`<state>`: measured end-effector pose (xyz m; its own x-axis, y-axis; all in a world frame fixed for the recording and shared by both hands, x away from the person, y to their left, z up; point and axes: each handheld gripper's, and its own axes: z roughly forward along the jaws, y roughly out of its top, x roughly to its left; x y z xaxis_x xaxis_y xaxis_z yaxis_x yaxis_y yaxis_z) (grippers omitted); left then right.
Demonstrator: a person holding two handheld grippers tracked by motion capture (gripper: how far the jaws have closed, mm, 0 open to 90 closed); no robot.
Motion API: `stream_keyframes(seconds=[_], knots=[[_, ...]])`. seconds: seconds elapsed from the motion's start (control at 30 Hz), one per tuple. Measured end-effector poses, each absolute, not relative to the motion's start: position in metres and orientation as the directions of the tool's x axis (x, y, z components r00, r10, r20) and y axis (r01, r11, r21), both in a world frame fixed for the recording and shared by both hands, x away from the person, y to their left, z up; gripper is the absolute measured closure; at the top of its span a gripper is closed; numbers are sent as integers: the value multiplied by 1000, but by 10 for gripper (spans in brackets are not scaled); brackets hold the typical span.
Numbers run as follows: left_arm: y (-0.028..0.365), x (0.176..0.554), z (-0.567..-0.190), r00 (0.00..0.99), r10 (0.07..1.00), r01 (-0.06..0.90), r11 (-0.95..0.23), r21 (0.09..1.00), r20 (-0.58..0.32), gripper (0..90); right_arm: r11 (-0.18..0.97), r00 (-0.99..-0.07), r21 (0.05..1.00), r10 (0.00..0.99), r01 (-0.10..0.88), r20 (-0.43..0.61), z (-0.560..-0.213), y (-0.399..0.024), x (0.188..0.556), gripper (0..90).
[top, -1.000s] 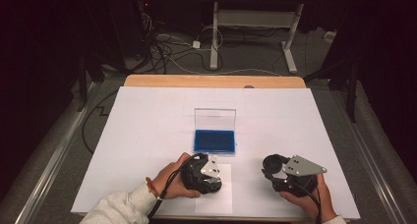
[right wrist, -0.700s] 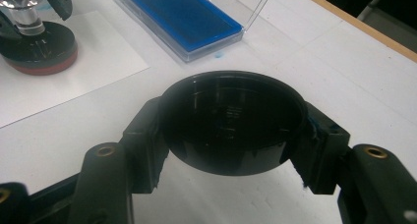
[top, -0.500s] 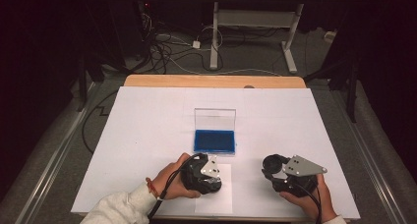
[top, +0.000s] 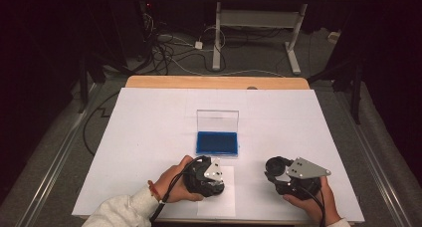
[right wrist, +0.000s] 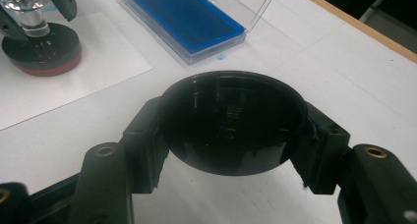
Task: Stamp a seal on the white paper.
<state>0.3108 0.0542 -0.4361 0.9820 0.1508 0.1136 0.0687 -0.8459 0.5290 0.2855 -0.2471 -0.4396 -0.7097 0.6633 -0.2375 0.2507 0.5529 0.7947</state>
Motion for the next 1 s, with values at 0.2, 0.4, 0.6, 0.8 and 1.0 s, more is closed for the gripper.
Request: stream_keyframes(seconds=[0.2,0.4,0.6,0.8,1.0], knots=[[58,313,-432,981,176,100,-819,565,82,546,551,-710,796,663,249,-237,-439,-248,286,385],[69,314,-413,975,207,110,-755,647,76,546,549,-707,798,666,249,-238,-439,-248,286,385],[79,314,-402,968,232,108,-727,678,94,546,544,-705,804,667,240,-241,-437,-249,285,385],[85,318,-400,962,252,113,-719,686,106,546,544,-707,804,666,241,-239,-438,-249,285,385],[92,322,-397,954,278,125,-714,689,115,546,542,-705,805,668,242,-238,-437,-250,285,385]])
